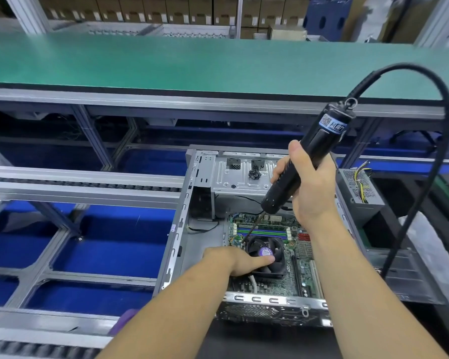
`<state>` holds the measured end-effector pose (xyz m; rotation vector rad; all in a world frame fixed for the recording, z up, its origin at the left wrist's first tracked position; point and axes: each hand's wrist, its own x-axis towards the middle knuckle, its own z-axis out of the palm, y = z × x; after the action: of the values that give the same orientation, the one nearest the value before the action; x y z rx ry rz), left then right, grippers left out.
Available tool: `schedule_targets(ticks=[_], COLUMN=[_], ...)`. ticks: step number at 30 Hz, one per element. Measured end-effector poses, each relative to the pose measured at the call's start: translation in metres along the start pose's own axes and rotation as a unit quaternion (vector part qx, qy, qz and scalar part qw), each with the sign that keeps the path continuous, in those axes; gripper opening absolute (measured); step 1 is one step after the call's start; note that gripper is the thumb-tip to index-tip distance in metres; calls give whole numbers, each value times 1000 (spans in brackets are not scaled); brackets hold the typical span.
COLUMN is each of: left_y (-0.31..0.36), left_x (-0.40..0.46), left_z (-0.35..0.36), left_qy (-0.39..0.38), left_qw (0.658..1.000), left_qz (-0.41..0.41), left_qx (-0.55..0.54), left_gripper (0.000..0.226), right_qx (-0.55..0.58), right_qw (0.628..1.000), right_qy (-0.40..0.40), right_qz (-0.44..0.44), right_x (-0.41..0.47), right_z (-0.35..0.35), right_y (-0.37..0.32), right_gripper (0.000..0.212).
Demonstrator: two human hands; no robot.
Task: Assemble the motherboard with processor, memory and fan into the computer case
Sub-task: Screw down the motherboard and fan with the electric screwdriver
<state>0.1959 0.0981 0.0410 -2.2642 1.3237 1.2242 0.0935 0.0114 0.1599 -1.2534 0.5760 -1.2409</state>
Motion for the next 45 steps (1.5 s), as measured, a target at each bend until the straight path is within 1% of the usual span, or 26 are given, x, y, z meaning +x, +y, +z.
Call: schedule_targets(ticks=[6,9,11,16,19,21,25,28,30,32,35,37,39,40,41,43,44,45], left_y=[0,0,0,7,12,15,22,23,22,22,24,28,38,45,52,63,67,68], left_x=[0,-1,0,0,2,3,0,-1,1,4,2,-5,-16,-20,-23,-26,-27,-28], left_z=[0,0,0,3,6,7,5,3,3,4,3,0,-1,2,6,14,15,15], left_qy=[1,5,16,51,86,92,73,59,62,65,63,99,170,199,220,249,270,296], left_qw=[1000,1000,1000,999,995,992,985,982,980,980,979,966,939,927,920,902,894,887], left_qz=[2,3,10,17,14,-3,-42,-39,-29,-29,-44,-44,-17,19,71,186,221,238], left_qx=[-9,-8,1,-7,46,87,148,174,188,187,190,236,300,316,318,299,282,264], left_gripper=[132,131,131,129,116,112,112,107,101,101,103,107,102,92,77,40,27,28], right_qx=[-7,-18,-37,-123,-147,-158,-142,-135,-131,-125,-121,-118,-113,-112,-114,-122,-124,-123], right_qw=[1000,1000,998,977,964,958,960,961,964,966,966,965,964,963,961,959,959,959], right_qy=[-7,-25,-53,-172,-219,-240,-242,-240,-232,-225,-227,-233,-241,-245,-249,-254,-254,-255], right_qz=[-1,-1,-7,-24,-19,-18,-1,14,14,14,15,21,27,30,31,29,29,31], right_x=[0,-2,-4,-13,-16,-16,-11,-9,-7,-5,-2,1,3,3,4,4,3,3], right_z=[0,3,7,23,33,39,40,35,31,29,29,29,28,27,26,25,25,25], right_y=[0,-1,-2,-5,-9,-10,-9,-7,-6,-5,-5,-5,-6,-7,-7,-8,-8,-9], right_gripper=[35,39,44,60,67,68,65,60,53,46,47,49,50,50,50,50,49,48])
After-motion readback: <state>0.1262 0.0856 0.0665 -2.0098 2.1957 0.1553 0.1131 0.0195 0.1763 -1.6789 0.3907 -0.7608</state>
